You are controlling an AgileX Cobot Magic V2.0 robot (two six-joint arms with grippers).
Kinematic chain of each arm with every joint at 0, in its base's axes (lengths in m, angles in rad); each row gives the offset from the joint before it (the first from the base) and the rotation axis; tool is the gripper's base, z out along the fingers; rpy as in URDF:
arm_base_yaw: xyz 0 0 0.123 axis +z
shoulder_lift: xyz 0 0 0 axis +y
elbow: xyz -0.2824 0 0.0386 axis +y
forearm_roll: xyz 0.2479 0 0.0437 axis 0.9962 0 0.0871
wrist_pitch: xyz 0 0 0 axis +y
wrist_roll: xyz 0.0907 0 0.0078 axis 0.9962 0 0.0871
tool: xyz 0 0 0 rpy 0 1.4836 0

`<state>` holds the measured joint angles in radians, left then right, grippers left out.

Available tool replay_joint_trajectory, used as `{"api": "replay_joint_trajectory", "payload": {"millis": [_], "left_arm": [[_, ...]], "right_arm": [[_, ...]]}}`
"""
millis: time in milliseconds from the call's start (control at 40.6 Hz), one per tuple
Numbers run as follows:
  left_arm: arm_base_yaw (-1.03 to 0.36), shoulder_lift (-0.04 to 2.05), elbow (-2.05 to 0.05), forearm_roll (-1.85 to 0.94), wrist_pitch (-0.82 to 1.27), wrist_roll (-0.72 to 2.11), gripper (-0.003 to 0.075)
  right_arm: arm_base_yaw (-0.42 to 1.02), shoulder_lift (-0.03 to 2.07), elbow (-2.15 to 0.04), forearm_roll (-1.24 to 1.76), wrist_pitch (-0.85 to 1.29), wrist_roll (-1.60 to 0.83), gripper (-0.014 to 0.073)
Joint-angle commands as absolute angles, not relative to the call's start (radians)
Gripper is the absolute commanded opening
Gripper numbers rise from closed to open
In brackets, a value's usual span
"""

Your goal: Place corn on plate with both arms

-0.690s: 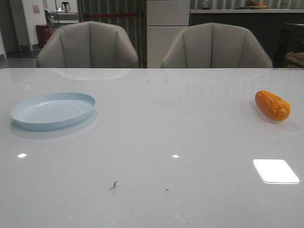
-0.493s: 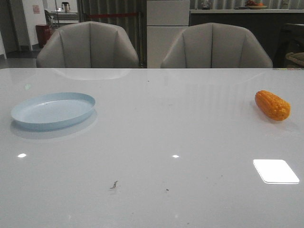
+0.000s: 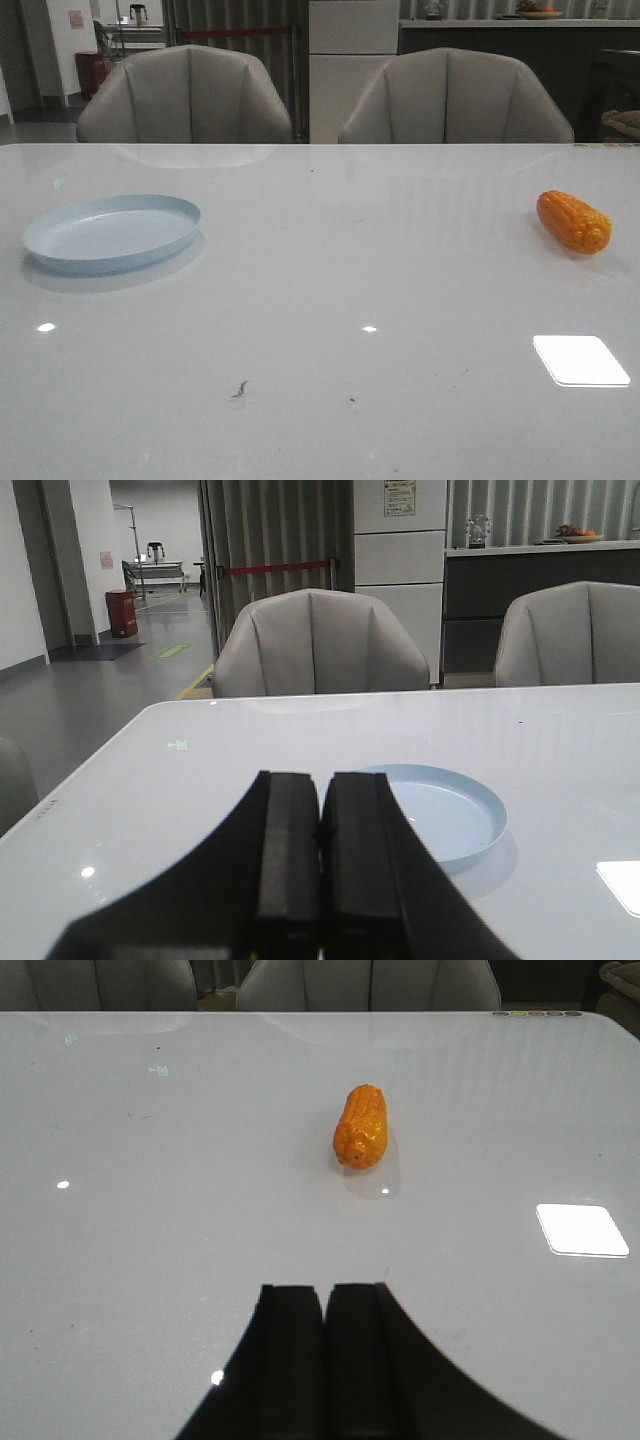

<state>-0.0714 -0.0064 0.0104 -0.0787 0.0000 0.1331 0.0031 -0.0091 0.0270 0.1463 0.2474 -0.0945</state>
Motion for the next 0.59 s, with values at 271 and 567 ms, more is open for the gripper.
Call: {"api": "replay_joint_trajectory", "payload": {"millis": [271,567], "left_arm": [[-0.069,-0.018,0.047,-0.088,-0.115,0.124,0.0094],[-0.069,-0.018,-0.014,-0.088,-0.178,0.124,0.0094]], "right_arm": [[0.005,-0.034,0.007,0.153,0.112,-0.096,0.0033],[0.005,-0.034,-0.019,0.166,-0.096,-0.096,0.0033]]}}
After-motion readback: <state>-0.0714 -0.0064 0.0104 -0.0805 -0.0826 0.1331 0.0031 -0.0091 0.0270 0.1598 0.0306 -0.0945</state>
